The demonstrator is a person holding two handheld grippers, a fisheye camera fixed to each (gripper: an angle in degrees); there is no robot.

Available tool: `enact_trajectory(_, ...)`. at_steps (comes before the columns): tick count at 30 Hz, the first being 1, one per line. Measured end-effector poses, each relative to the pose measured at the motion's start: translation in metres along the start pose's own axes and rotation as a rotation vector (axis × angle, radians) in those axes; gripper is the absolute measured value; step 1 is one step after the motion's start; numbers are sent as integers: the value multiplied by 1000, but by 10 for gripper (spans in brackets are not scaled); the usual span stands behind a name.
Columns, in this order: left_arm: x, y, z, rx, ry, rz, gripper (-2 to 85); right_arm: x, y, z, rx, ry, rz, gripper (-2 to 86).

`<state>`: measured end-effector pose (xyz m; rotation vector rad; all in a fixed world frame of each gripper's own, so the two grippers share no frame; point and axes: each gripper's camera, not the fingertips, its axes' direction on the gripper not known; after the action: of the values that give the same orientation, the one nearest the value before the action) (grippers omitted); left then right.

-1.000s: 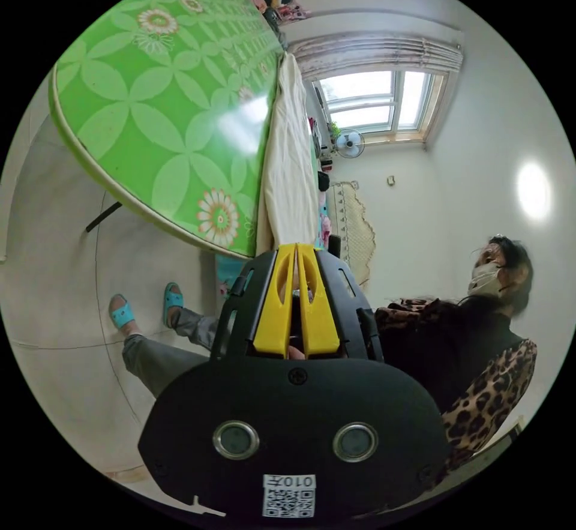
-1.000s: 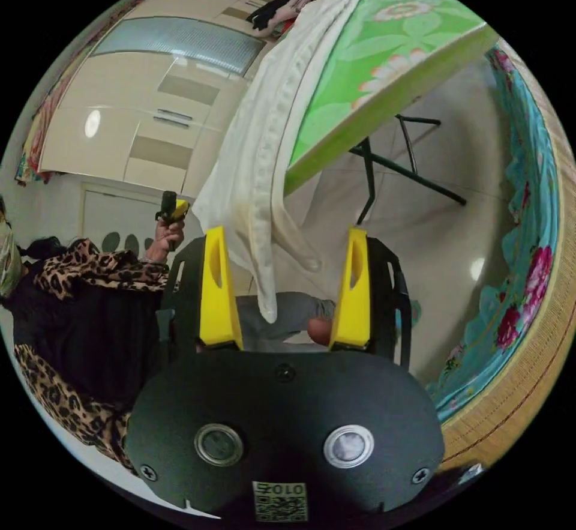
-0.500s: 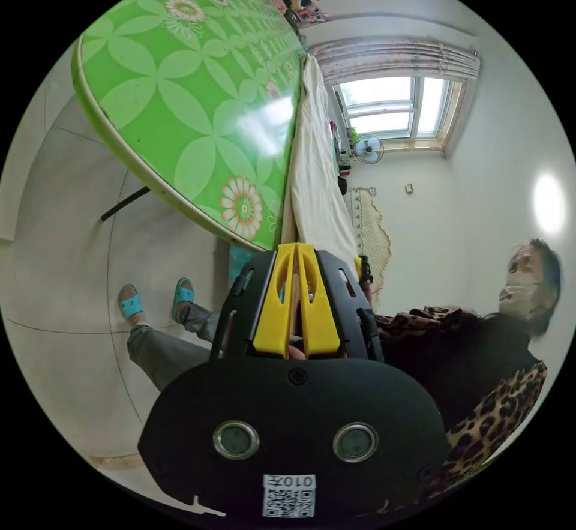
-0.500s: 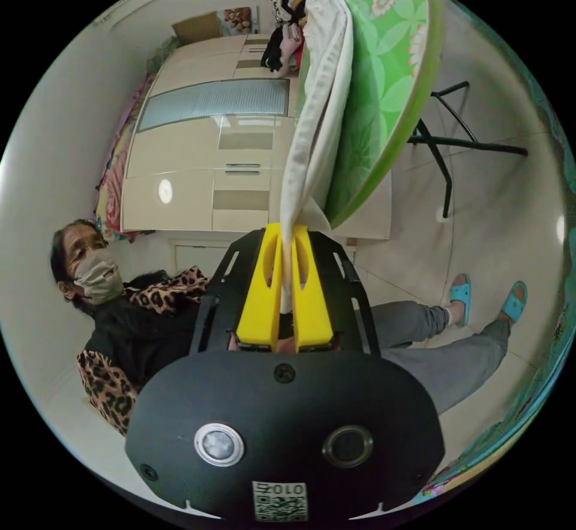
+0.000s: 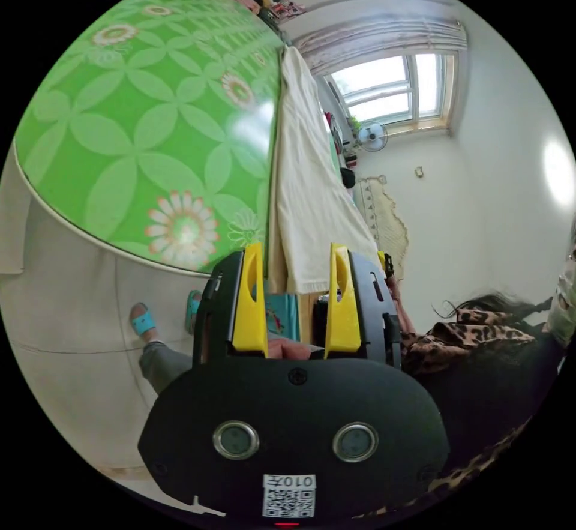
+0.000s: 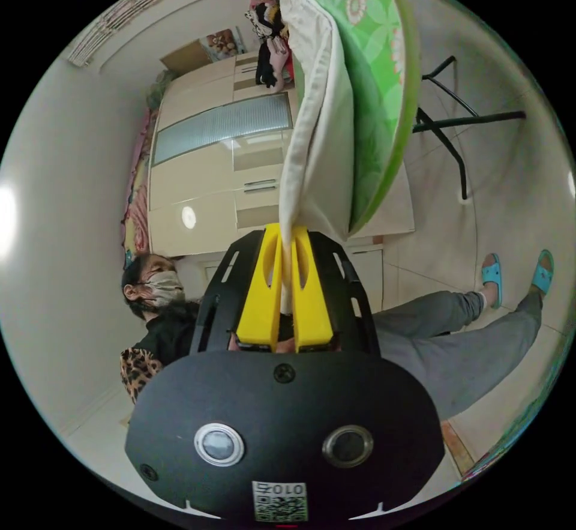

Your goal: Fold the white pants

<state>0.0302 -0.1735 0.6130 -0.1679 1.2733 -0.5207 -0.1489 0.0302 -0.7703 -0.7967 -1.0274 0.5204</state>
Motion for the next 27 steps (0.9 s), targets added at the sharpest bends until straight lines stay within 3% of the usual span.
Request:
enact_trajectory(4, -17, 19, -4, 103, 86, -120, 142, -29, -25, 3, -44, 52, -9, 41)
enact_trajectory(8, -30, 34, -10, 85, 138, -176, 141, -33, -39, -8, -60, 99, 19, 42)
enact_trajectory(14, -19, 47, -5, 6, 31, -195, 140, -38, -58, -33, -28, 27, -1, 42)
enact_trajectory(20, -40, 47, 7, 102, 180, -230, 139, -34, -78, -57, -25, 23, 22, 42)
enact_trajectory(27, -45, 47, 15, 82, 149, -293, 111, -41, -107, -92, -35, 48, 40, 42)
